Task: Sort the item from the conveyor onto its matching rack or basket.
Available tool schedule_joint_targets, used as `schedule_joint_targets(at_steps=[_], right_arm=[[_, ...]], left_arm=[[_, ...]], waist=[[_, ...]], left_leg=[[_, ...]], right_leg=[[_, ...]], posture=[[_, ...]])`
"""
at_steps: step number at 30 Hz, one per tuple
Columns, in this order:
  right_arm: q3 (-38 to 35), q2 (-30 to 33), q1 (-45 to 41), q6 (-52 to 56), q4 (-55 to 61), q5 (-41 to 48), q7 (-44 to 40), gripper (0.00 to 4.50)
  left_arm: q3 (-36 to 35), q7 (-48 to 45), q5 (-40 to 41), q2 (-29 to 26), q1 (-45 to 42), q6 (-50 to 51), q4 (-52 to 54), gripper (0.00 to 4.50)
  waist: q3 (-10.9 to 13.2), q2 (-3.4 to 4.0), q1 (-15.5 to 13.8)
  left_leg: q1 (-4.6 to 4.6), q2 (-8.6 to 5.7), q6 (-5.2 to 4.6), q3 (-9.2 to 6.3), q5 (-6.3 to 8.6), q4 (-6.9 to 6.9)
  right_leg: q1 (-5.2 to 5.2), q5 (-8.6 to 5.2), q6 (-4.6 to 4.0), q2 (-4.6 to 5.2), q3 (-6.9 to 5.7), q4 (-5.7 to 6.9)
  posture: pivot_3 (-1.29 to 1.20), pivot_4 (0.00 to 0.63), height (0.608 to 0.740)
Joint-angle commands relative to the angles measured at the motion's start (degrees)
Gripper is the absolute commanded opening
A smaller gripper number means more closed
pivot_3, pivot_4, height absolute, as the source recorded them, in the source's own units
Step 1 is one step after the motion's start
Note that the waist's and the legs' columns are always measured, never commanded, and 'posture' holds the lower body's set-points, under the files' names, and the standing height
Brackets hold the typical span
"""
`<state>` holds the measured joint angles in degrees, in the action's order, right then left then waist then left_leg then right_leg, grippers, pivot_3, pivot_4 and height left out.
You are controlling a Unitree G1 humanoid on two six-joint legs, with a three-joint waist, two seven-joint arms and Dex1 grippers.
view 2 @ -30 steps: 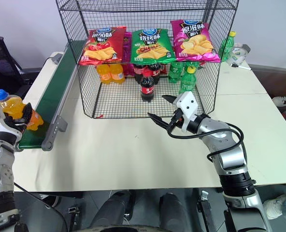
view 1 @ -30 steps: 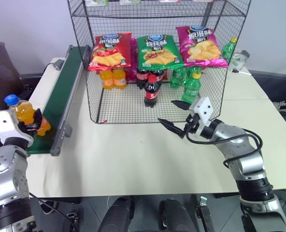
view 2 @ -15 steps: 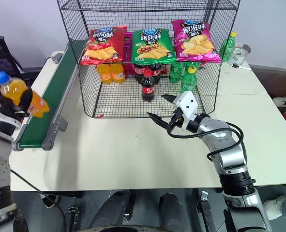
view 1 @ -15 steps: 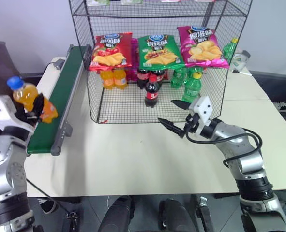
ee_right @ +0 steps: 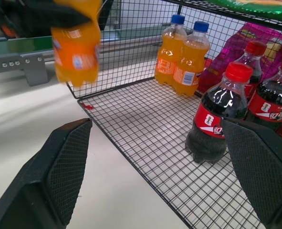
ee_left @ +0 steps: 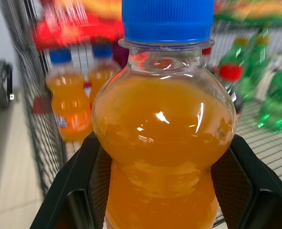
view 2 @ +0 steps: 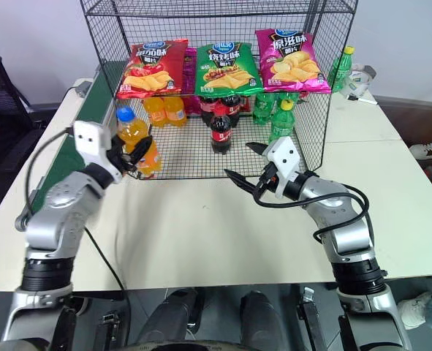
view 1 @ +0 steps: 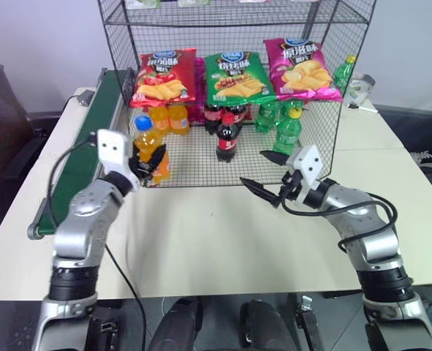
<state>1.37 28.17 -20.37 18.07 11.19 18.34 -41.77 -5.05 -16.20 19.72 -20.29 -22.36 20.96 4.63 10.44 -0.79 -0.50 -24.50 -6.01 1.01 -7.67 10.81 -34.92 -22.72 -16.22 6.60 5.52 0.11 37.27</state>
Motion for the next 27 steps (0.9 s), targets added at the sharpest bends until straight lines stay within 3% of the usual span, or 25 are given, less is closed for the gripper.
schedule_joint_targets(at_steps=[1,7,14,23,27], right_arm=[[-1.48,0.45,-0.26,-0.69,3.01,0.35,0.54,4.50],[-1.24,0.32,0.49,-0.24,4.45,0.43,1.25,4.50],[-1.11,0.25,1.08,0.22,5.41,0.49,1.96,4.50],[-1.24,0.40,1.41,0.31,5.70,0.65,2.35,4.50],[-1.18,0.39,1.36,0.30,5.69,0.70,2.33,4.50]], left_arm=[[0.18,3.27,-5.14,3.72,-4.44,-10.13,-7.27,2.39],[-0.47,8.55,-10.62,9.59,-12.06,-23.82,-26.63,2.39],[-0.59,11.03,-13.28,11.71,-21.21,-35.10,-47.03,2.39],[-2.64,7.80,-11.60,12.26,-24.23,-39.60,-56.30,2.39],[-3.44,6.89,-11.34,12.35,-23.91,-39.47,-56.06,4.45]], waist=[[0.01,-0.01,-0.17],[0.01,-0.03,-0.24],[0.02,-0.05,-0.14],[0.02,-0.05,-0.09],[0.02,-0.05,-0.11]], left_leg=[[0.00,-0.01,0.00,-0.01,0.00,0.00],[-0.02,-0.04,0.00,-0.01,0.00,-0.08],[-0.03,-0.07,-0.01,-0.01,0.00,-0.10],[-0.03,-0.07,-0.01,-0.01,-0.01,-0.13],[-0.02,-0.08,-0.01,-0.02,-0.01,-0.17]], right_leg=[[0.00,0.00,0.00,0.00,-0.01,0.00],[0.02,0.01,0.02,0.02,-0.04,0.00],[0.02,0.01,0.04,-0.03,-0.08,0.02],[0.00,0.02,0.05,-0.06,-0.10,0.14],[0.02,0.02,0.05,-0.06,-0.10,0.17]], posture=[[0.00,0.150,0.740],[0.00,0.150,0.740],[0.00,0.150,0.740],[0.00,0.150,0.740],[0.00,0.150,0.740]])
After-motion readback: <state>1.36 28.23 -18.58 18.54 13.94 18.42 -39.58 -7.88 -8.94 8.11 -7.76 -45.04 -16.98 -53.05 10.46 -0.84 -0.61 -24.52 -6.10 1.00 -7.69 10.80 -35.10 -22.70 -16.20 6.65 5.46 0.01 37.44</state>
